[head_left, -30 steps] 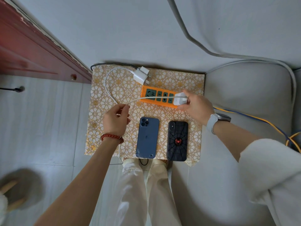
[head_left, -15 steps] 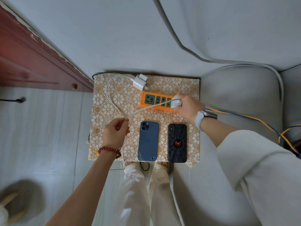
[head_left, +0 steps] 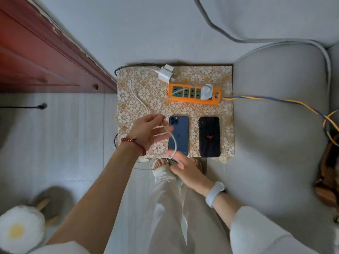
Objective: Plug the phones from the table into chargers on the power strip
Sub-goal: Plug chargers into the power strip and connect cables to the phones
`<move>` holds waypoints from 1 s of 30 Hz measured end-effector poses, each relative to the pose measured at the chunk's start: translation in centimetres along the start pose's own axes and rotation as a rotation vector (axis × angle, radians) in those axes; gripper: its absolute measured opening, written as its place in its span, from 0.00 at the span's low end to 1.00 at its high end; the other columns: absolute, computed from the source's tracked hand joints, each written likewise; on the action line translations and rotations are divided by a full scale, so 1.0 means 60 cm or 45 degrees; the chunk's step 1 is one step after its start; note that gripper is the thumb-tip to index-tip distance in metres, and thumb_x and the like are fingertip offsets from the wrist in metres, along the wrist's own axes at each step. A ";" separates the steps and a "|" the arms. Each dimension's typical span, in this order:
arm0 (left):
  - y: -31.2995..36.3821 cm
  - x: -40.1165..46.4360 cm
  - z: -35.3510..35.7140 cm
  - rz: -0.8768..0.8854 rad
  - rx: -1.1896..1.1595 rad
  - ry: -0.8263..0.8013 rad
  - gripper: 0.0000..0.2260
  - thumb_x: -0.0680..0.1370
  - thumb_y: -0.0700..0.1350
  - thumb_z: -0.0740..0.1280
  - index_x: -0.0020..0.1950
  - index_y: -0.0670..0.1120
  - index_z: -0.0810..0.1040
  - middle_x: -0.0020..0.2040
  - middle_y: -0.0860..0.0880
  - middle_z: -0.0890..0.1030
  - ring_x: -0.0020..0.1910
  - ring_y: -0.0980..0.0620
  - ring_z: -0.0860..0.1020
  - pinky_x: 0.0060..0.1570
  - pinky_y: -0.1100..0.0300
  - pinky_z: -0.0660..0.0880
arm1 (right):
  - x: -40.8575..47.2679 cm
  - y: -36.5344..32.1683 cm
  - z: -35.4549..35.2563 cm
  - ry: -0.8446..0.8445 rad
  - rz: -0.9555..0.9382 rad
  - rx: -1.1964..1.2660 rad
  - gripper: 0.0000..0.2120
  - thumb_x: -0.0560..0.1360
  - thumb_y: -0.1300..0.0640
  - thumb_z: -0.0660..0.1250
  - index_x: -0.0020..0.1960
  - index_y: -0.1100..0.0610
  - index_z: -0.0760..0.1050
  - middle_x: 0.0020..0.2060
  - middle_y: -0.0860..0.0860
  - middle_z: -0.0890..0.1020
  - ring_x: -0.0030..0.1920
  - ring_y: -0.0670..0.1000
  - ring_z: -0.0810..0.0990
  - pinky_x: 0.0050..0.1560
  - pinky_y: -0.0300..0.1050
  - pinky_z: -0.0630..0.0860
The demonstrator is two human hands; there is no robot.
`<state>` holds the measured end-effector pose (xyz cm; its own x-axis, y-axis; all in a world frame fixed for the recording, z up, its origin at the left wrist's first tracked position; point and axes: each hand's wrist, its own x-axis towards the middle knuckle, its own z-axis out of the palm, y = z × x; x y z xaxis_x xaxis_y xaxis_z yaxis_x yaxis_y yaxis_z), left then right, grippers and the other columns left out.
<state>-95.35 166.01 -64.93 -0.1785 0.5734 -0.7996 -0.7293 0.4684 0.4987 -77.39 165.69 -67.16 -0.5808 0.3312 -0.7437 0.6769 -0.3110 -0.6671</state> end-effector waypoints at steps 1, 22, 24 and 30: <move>0.010 -0.002 0.005 0.010 -0.042 -0.030 0.05 0.76 0.38 0.61 0.44 0.40 0.75 0.31 0.49 0.83 0.34 0.49 0.83 0.32 0.59 0.80 | -0.007 -0.012 0.011 0.026 -0.010 0.042 0.13 0.77 0.64 0.57 0.58 0.59 0.74 0.58 0.58 0.79 0.60 0.51 0.76 0.64 0.49 0.70; 0.015 -0.098 0.007 0.249 -0.562 0.095 0.17 0.80 0.48 0.53 0.35 0.45 0.70 0.21 0.53 0.70 0.20 0.56 0.70 0.26 0.65 0.75 | -0.109 -0.024 -0.013 -0.340 0.112 0.013 0.15 0.78 0.59 0.56 0.38 0.58 0.77 0.37 0.58 0.81 0.40 0.50 0.82 0.57 0.44 0.72; 0.027 -0.092 -0.015 0.255 -0.668 0.233 0.17 0.80 0.49 0.54 0.34 0.44 0.70 0.20 0.52 0.70 0.19 0.55 0.71 0.26 0.66 0.75 | -0.122 -0.014 -0.030 -0.339 0.180 0.176 0.20 0.79 0.60 0.51 0.33 0.58 0.75 0.33 0.62 0.77 0.28 0.47 0.77 0.48 0.46 0.75; -0.001 -0.093 -0.048 0.082 -0.602 0.482 0.14 0.79 0.49 0.57 0.40 0.42 0.73 0.30 0.49 0.72 0.28 0.55 0.75 0.33 0.59 0.81 | -0.128 -0.039 -0.109 -0.318 0.085 0.270 0.20 0.80 0.52 0.51 0.39 0.62 0.74 0.25 0.53 0.68 0.27 0.52 0.74 0.45 0.48 0.76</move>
<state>-96.21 160.83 -61.47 -0.3910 0.2713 -0.8795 -0.9081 0.0418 0.4166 -71.53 169.69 -59.60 -0.6489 0.0831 -0.7563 0.6235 -0.5116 -0.5912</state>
